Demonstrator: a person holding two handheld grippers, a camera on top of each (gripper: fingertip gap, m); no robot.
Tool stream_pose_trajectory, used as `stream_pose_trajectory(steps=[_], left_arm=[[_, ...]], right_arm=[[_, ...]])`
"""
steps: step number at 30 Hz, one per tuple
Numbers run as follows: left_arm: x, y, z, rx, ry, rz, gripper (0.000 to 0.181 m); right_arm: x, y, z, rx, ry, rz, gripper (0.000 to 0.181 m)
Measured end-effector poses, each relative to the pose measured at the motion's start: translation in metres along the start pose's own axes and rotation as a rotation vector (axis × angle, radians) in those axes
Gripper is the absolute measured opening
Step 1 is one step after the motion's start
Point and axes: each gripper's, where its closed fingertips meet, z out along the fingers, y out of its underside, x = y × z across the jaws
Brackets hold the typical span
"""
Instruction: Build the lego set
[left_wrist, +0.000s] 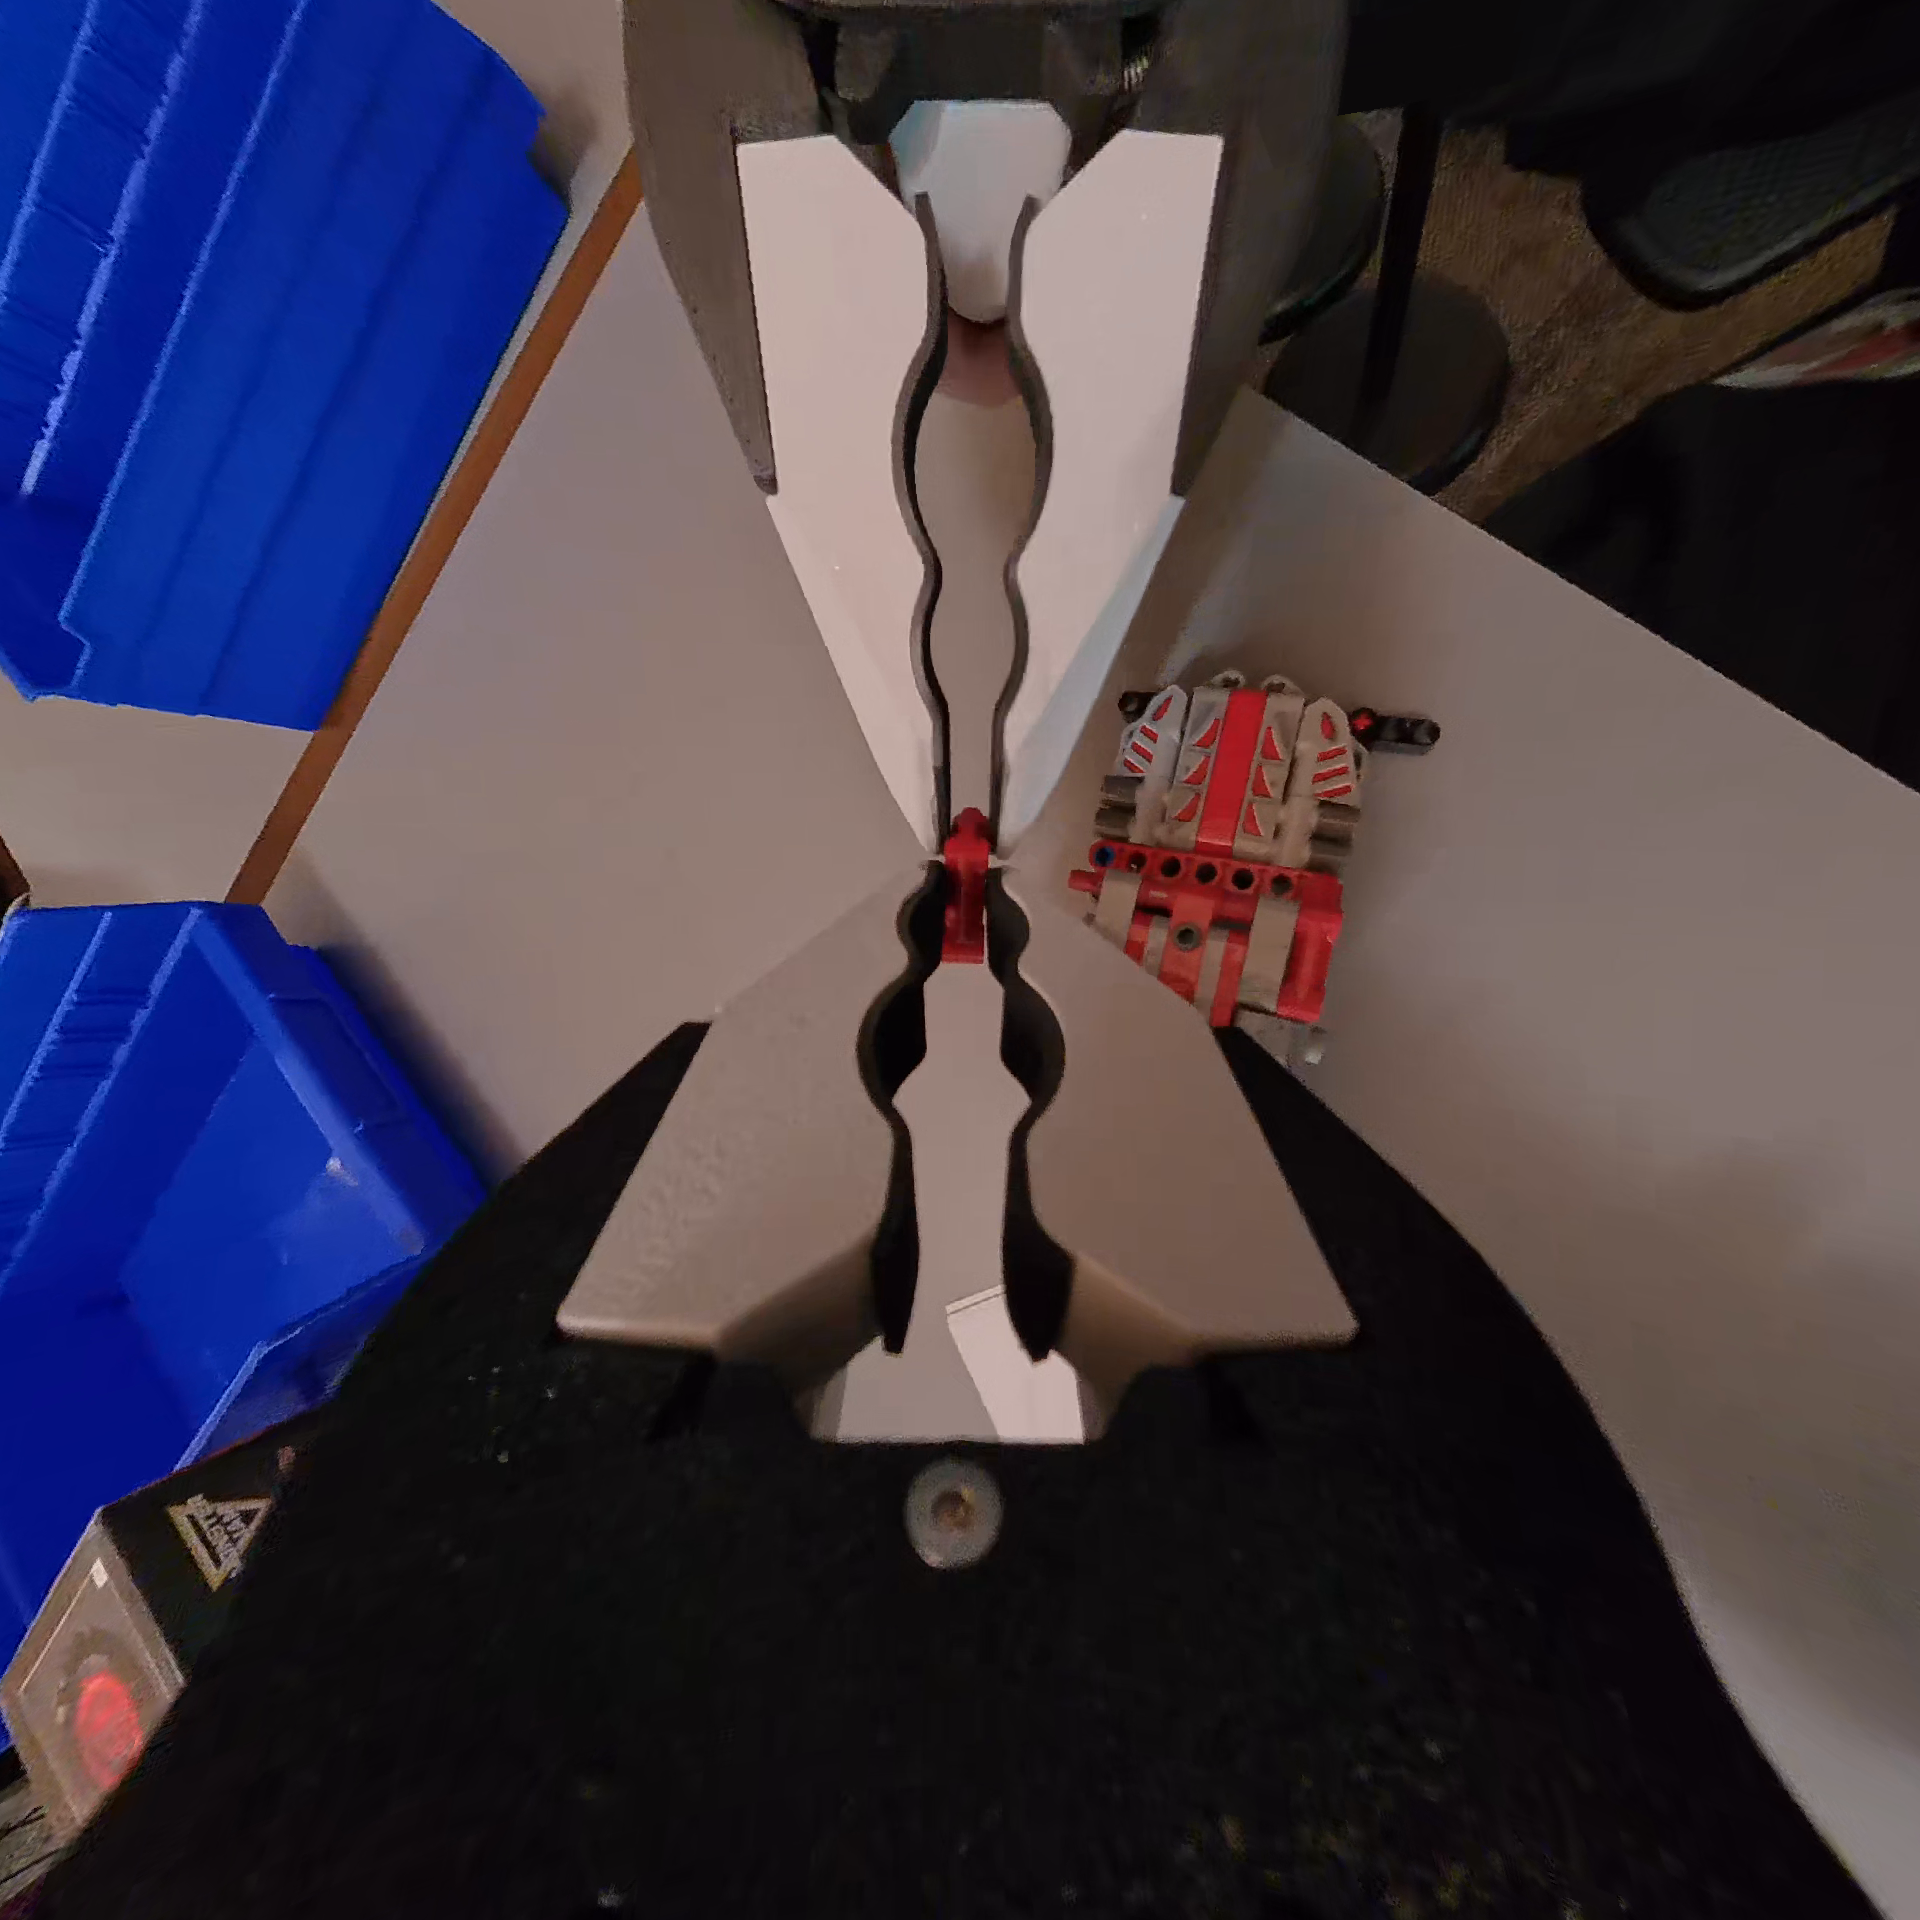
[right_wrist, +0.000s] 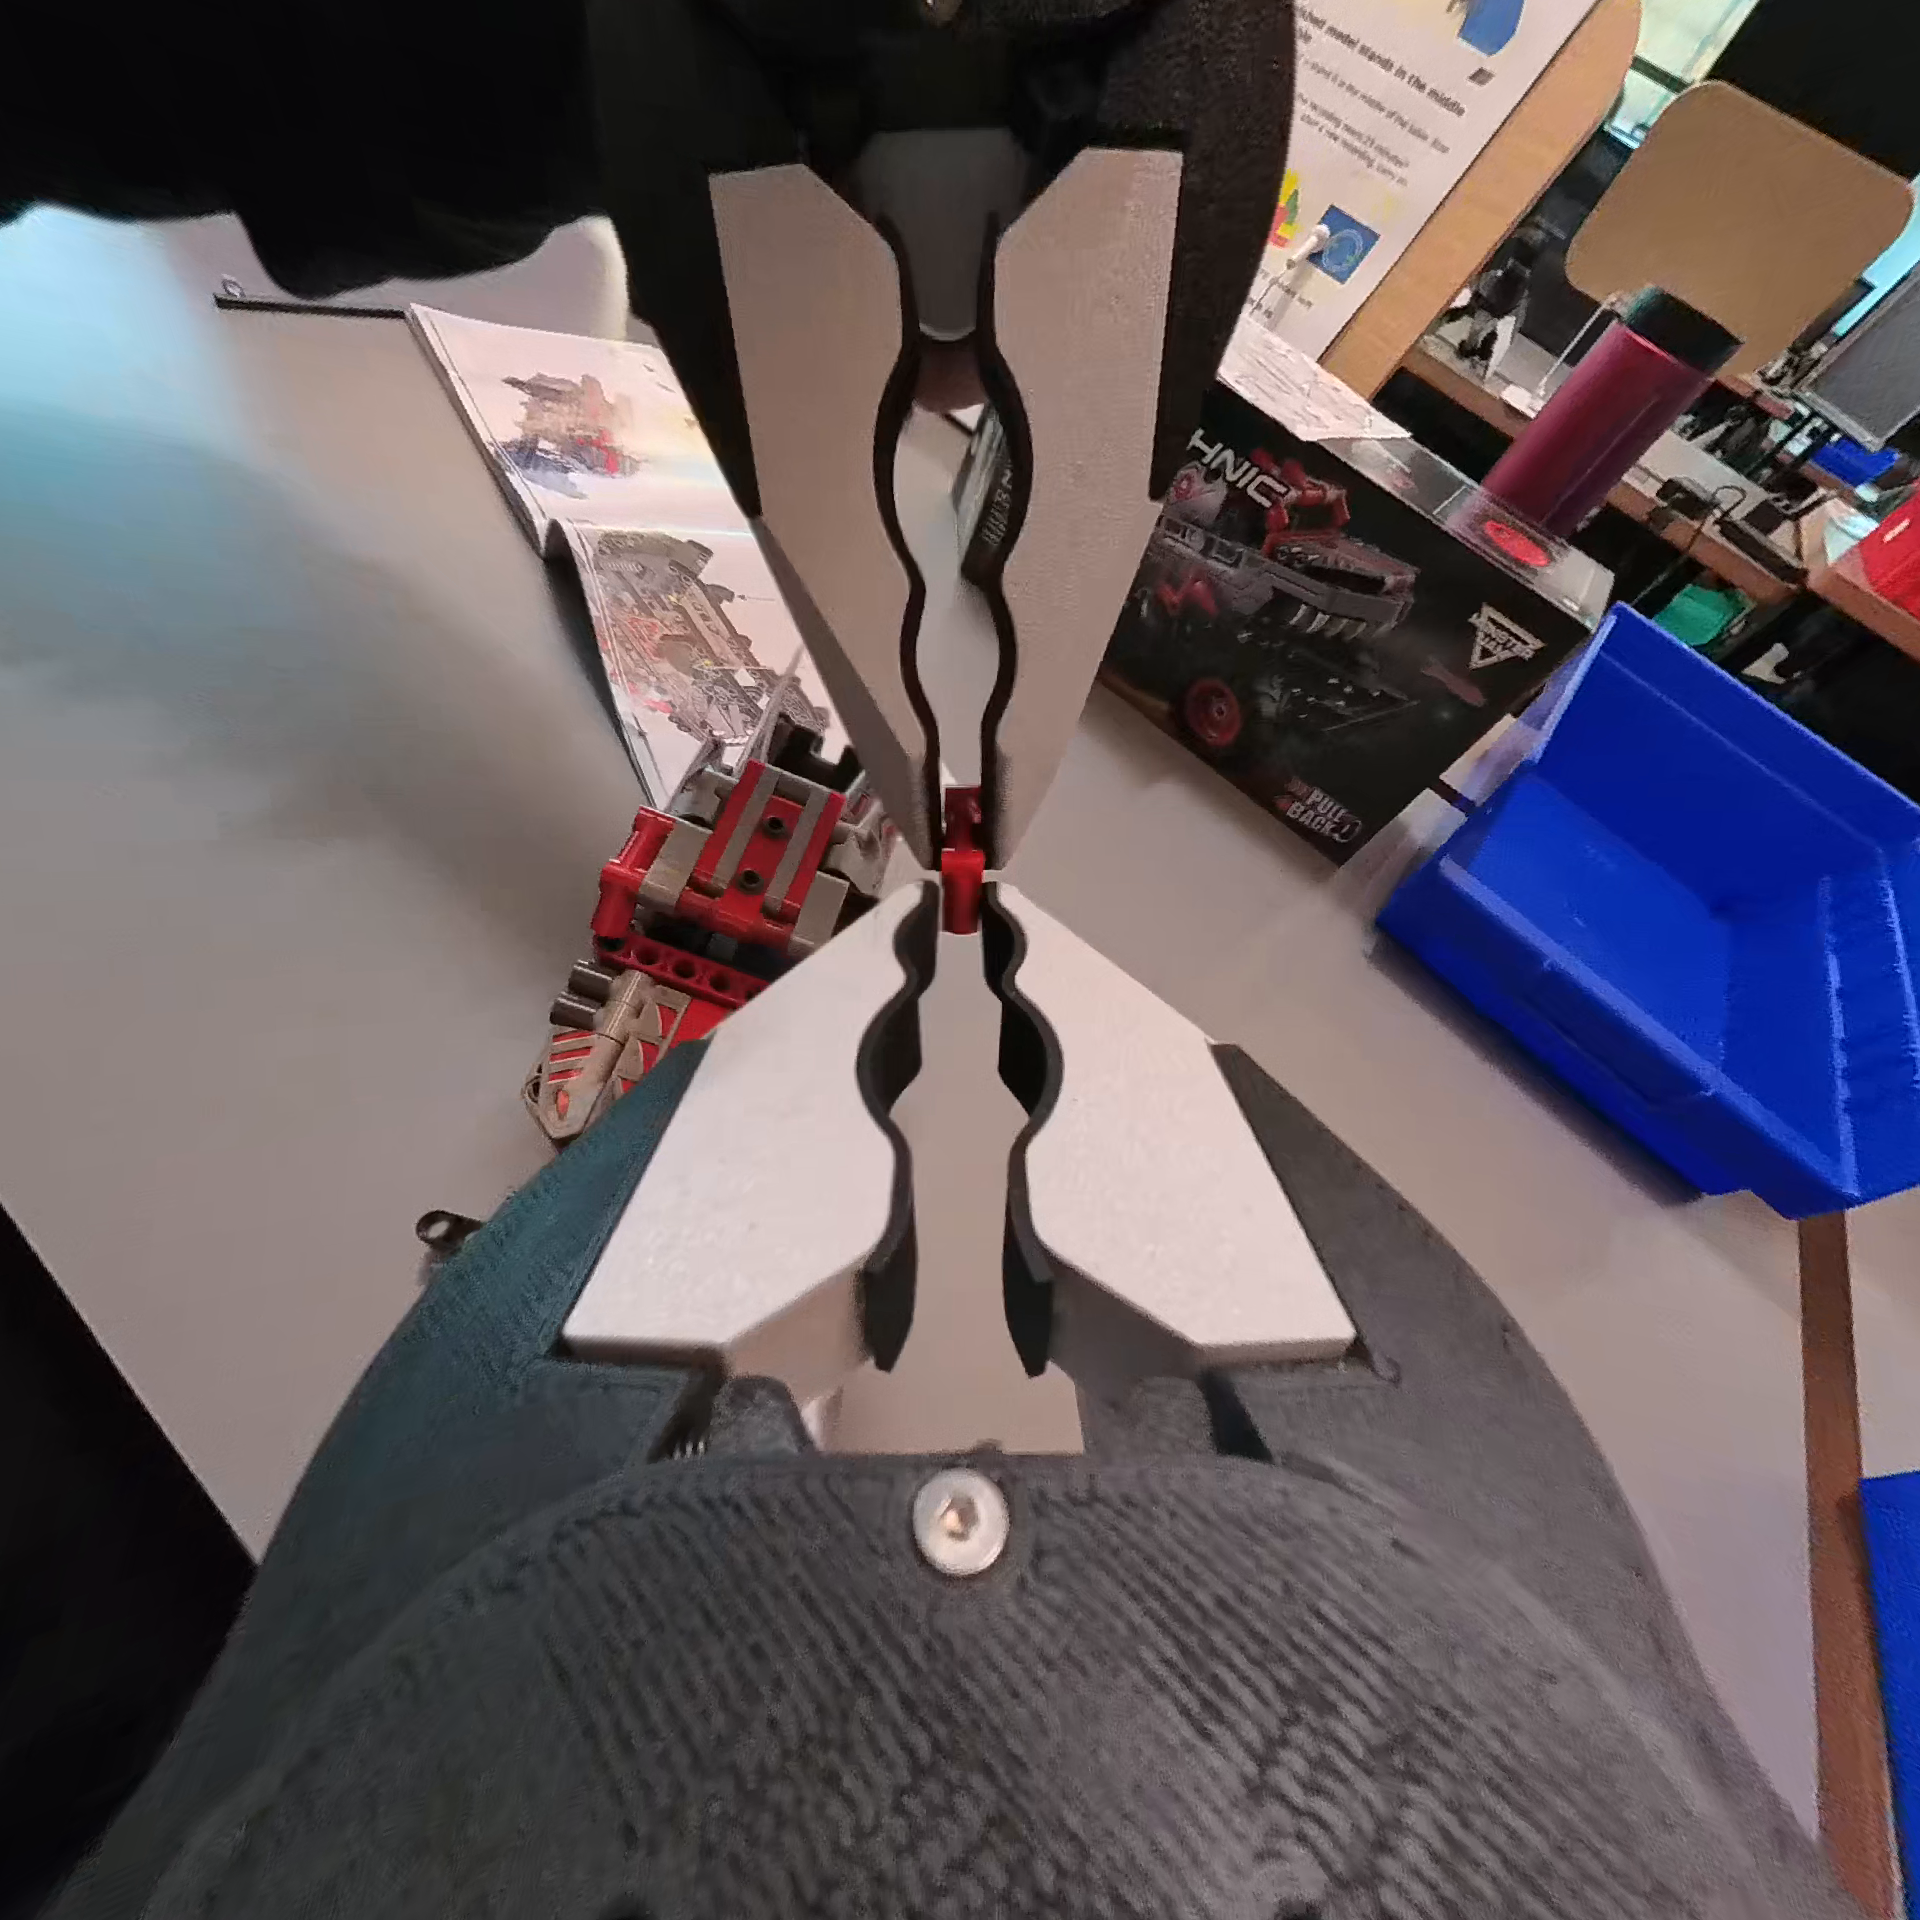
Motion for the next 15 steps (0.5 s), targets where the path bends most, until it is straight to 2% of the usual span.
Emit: stream_pose_trajectory(steps=[4, 10, 15], left_arm=[[-0.0034, 0.0012, 0.0009, -0.023, -0.011, 0.013, 0.004], [-0.0073, -0.0003, -0.0013, 0.020, -0.017, -0.018, 0.005], [-0.0064, 0.0042, -0.0003, 0.007, 0.003, -0.042, 0.004]], right_arm=[[0.0027, 0.0023, 0.0009, -0.030, 0.021, -0.007, 0.006], [0.0086, -0.0005, 0.0005, 0.043, 0.018, 0.076, 0.006], [0.0063, 0.0016, 0.0046, 0.017, 0.024, 0.040, 0.006]])
